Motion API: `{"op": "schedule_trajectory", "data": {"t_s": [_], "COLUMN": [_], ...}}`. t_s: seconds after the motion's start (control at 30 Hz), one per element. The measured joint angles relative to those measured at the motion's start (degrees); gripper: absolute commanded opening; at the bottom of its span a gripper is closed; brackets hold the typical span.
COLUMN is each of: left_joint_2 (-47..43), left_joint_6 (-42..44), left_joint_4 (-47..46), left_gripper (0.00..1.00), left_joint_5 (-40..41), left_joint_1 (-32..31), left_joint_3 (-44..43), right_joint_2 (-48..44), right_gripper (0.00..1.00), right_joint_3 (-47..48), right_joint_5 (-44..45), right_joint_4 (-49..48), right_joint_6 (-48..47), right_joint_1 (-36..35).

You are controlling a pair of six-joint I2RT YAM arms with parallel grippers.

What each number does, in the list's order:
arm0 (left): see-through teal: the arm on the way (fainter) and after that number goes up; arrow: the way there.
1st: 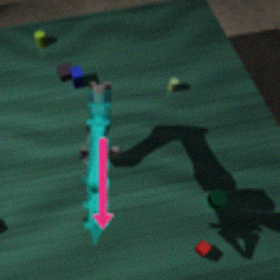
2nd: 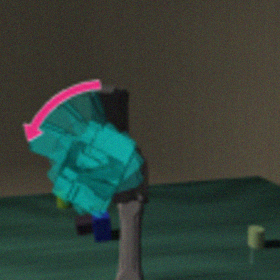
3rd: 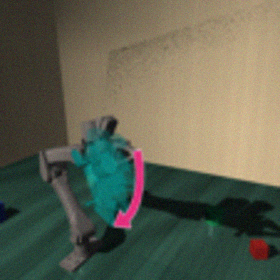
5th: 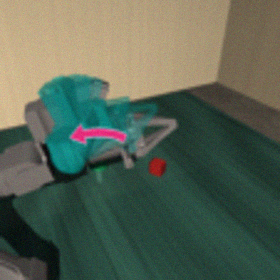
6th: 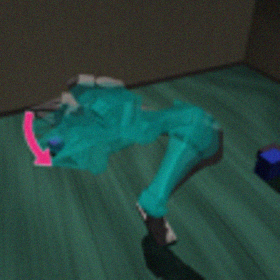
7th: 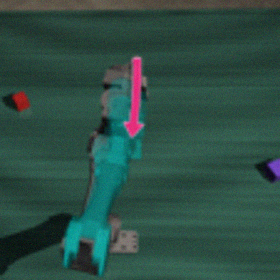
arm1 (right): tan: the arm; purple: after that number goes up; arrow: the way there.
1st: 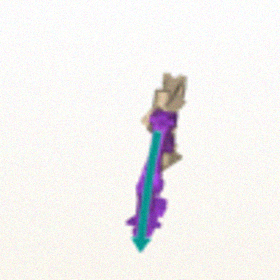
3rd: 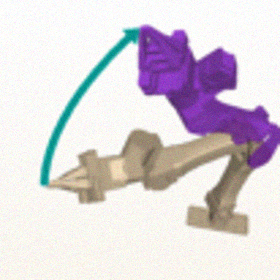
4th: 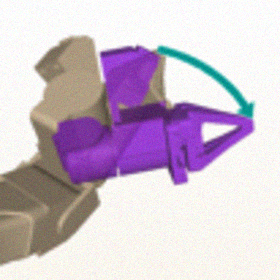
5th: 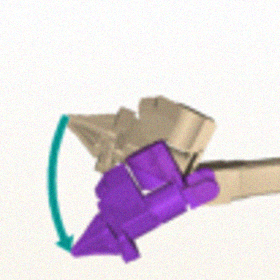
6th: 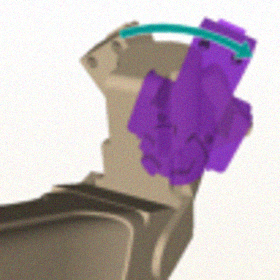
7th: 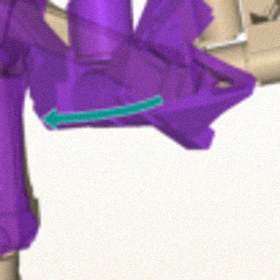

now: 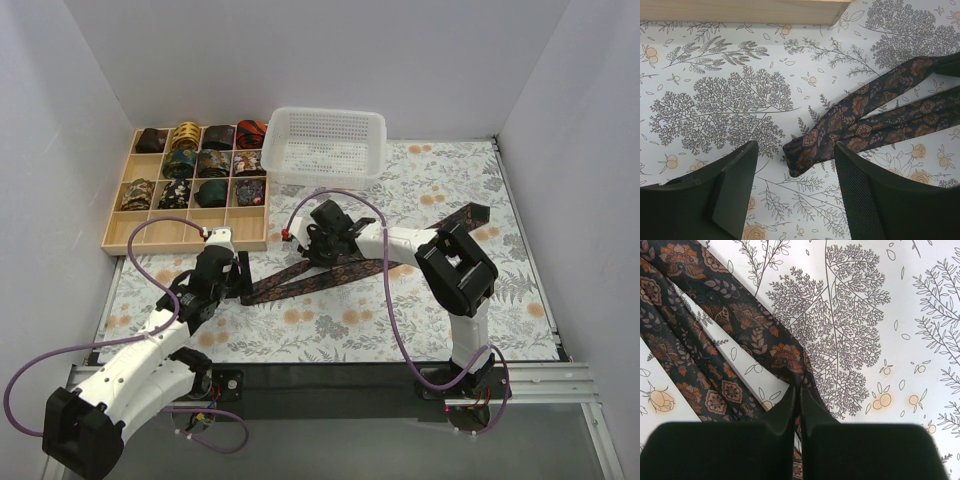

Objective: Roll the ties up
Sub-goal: Flatten the tie

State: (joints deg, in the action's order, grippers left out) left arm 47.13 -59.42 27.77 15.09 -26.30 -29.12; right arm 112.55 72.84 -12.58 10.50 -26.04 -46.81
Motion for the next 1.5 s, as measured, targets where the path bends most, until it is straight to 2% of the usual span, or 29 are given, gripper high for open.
{"op": "schedule_trajectory", "data": {"t_s": [0.23, 0.6, 0.9, 1.07, 1.3, 1.5], "left_joint_2": [-0.7, -1.6, -1.14, -0.26, 0.39, 1.79], "left_joint_6": [-0.13, -2.36, -4.55, -5.01, -5.16, -5.27], "left_joint_4": [0.04, 0.55, 0.17, -0.02, -0.98, -2.16], "left_gripper": [0.58, 0.57, 0.52, 0.5, 0.42, 0.28], "left_joint_5": [-0.13, -1.46, -3.21, -4.72, -6.51, -8.33], "left_joint_1": [0.0, 0.0, 0.0, 0.0, 0.0, 0.0], "left_joint_3": [0.0, 0.0, 1.29, 1.81, 1.84, 2.1], "right_joint_2": [-1.25, -10.32, -10.91, -10.91, -12.15, -13.97], "right_gripper": [0.05, 0.06, 0.06, 0.05, 0.05, 0.05], "right_joint_3": [-0.26, -4.7, -9.97, -11.56, -12.41, -13.75], "right_joint_5": [1.22, 1.88, 2.69, 6.84, 11.21, 14.38], "right_joint_4": [1.68, 3.54, 3.39, 3.06, 2.56, 1.01], "right_joint_6": [-0.98, -0.85, 0.59, 0.74, 0.63, 0.35], "right_joint_1": [-0.85, -2.25, -3.04, -3.1, -3.08, -2.73]}}
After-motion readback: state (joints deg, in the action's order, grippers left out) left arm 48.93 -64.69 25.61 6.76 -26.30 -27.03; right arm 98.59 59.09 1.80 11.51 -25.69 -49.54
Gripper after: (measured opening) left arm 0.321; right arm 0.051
